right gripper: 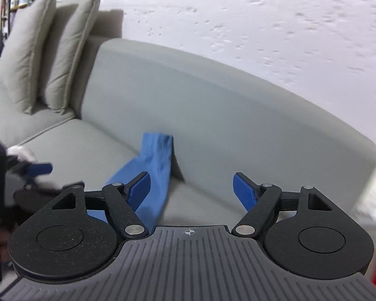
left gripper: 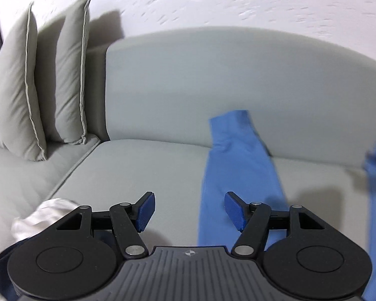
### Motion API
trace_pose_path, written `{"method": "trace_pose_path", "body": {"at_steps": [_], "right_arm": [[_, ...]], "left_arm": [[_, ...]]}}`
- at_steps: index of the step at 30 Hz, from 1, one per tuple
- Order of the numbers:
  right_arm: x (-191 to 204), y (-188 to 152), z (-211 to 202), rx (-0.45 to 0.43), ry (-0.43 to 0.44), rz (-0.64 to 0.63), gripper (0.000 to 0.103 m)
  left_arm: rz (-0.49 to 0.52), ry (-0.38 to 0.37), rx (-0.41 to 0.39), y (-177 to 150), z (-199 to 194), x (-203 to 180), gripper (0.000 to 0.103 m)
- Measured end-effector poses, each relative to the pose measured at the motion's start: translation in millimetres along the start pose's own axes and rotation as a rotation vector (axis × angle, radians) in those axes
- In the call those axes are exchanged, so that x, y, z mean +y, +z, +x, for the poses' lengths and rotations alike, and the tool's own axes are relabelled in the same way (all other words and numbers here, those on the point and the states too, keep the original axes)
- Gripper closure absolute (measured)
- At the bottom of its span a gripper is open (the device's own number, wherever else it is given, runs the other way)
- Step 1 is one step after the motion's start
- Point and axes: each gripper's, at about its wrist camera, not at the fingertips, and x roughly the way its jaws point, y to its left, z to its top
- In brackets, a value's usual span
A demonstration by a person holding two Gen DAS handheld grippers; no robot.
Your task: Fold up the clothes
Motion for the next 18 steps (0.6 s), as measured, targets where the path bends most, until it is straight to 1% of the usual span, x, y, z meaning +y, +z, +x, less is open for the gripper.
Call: {"method": "trace_pose_path", "body": {"at_steps": [1, 3, 4, 5, 6, 7, 9, 11, 14, 16, 18], "right_arm": [[-5, -9, -23, 0.001, -0.007, 0.02, 0.022], [-13, -29, -59, 0.011, -0.014, 0.082, 0.021], [-16, -39, -75, 0.018, -0.012, 0.118, 0.021], [-17, -53, -94, 0.029, -0.008, 0.17, 0.021], [-16, -71, -114, 0.046, 0.001, 0.234, 0.021], [-16, -87, -132, 0.065, 0.016, 0.281, 0.021], [-10, -115, -153, 0.085, 0.046, 0.331, 0.021], [-1, -147, -178, 0.114, 0.074, 0.358, 0.021], [15, -186, -207, 0.157, 0.117, 0.36, 0.021], [17, -209, -227, 0.177, 0.135, 0.365, 0.02], [21, -229, -242, 0.204, 0.152, 0.381, 0.019]], "left_arm": [[0.035, -0.027, -0.007, -3, -25, -2, 0.038], [0.115, -0.067, -0.025, -11, -69, -7, 0.029], [0.183, -0.088, -0.035, -20, -100, -13, 0.027], [0.229, -0.102, -0.041, -27, -120, -16, 0.025], [0.257, -0.111, -0.038, -33, -131, -18, 0.025], [0.31, -0.127, -0.031, -47, -154, -22, 0.024], [0.377, -0.144, -0.021, -69, -182, -24, 0.024], [0.445, -0.173, -0.004, -101, -215, -26, 0.023], [0.463, -0.217, 0.044, -137, -247, -23, 0.023], [0.43, -0.227, 0.088, -155, -260, -20, 0.023], [0.394, -0.233, 0.13, -169, -267, -18, 0.02]]}}
